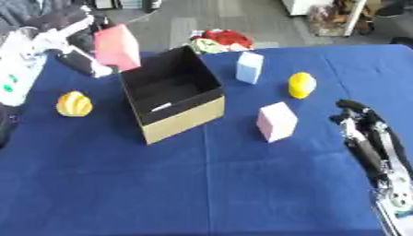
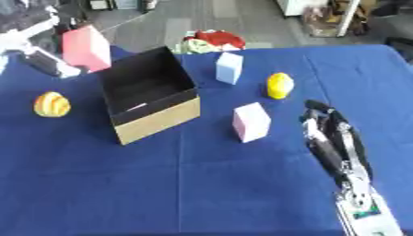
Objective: Pick up objects on the table and place them in the box.
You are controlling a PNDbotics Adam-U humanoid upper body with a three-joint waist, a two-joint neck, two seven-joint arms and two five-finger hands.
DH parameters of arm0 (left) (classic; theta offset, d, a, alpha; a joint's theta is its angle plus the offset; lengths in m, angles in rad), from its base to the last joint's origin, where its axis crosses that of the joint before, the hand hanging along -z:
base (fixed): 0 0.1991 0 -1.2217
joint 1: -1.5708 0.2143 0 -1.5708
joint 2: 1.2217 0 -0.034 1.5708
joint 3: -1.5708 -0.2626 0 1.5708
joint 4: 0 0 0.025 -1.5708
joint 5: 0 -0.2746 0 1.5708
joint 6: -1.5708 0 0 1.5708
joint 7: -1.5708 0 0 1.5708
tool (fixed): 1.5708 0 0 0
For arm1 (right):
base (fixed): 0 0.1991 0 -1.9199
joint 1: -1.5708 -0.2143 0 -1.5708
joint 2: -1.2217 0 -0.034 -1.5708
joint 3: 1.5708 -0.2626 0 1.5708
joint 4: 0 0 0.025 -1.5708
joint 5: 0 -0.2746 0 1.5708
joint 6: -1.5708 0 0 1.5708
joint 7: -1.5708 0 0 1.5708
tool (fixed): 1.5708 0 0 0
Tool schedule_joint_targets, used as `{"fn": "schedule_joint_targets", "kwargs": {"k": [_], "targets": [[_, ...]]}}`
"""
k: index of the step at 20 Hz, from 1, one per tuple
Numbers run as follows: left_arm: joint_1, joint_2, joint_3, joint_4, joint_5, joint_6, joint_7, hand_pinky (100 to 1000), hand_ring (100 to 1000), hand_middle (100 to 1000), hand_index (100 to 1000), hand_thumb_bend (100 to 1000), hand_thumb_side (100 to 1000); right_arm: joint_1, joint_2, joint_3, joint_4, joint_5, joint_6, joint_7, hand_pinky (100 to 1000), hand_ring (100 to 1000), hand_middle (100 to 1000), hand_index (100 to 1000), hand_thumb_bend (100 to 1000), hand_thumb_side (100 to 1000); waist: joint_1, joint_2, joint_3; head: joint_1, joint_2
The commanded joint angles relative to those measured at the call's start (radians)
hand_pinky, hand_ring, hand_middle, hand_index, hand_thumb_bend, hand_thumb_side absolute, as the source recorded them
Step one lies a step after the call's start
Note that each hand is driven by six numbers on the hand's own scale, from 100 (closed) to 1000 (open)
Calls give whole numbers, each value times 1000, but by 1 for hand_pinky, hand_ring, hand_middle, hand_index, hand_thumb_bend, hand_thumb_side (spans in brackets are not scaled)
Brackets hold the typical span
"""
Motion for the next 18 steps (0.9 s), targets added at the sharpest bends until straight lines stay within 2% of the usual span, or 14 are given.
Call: {"fn": "schedule_joint_targets", "kwargs": {"k": [1,3,5,7,9,11,13,15,18], "targets": [[-49,-48,8,78,-87,-15,50,725,606,609,776,499,216,-19,-2,8,-14,-10,-2,13,820,715,795,816,100,560,-16,-10,-9,11,4],[-63,-80,12,132,-142,-29,87,752,651,658,828,585,291,-23,-2,10,-14,-12,-2,16,820,715,796,816,100,560,-17,-5,-19,17,4],[-70,-97,10,158,-188,-46,115,781,707,718,883,737,412,-23,-1,11,-14,-13,-2,17,820,715,796,816,100,560,-17,-2,-25,21,4],[-74,-104,9,165,-224,-58,136,801,742,763,906,820,485,-23,-2,10,-14,-13,-2,17,820,715,796,816,100,560,-17,-1,-28,23,4],[-76,-102,10,162,-239,-65,146,811,757,789,917,856,517,-22,-1,10,-14,-14,-2,16,820,715,796,816,100,560,-16,-2,-27,26,4],[-74,-88,12,148,-232,-73,145,811,757,790,914,853,518,-22,-1,9,-15,-13,-2,17,820,715,796,816,100,560,-14,-4,-24,26,4],[-69,-62,18,114,-205,-78,137,806,745,775,898,808,475,-21,-1,8,-14,-12,-2,16,820,715,796,816,100,560,-12,-5,-21,24,4],[-64,-16,27,67,-163,-83,110,799,728,752,875,687,407,-16,-4,5,-13,-11,-2,13,820,715,796,816,100,560,-8,-7,-16,22,4],[-49,69,46,5,-113,-86,44,807,734,756,878,656,377,-11,-10,2,-12,-9,-2,9,820,715,796,816,100,561,2,-11,-7,19,4]]}}
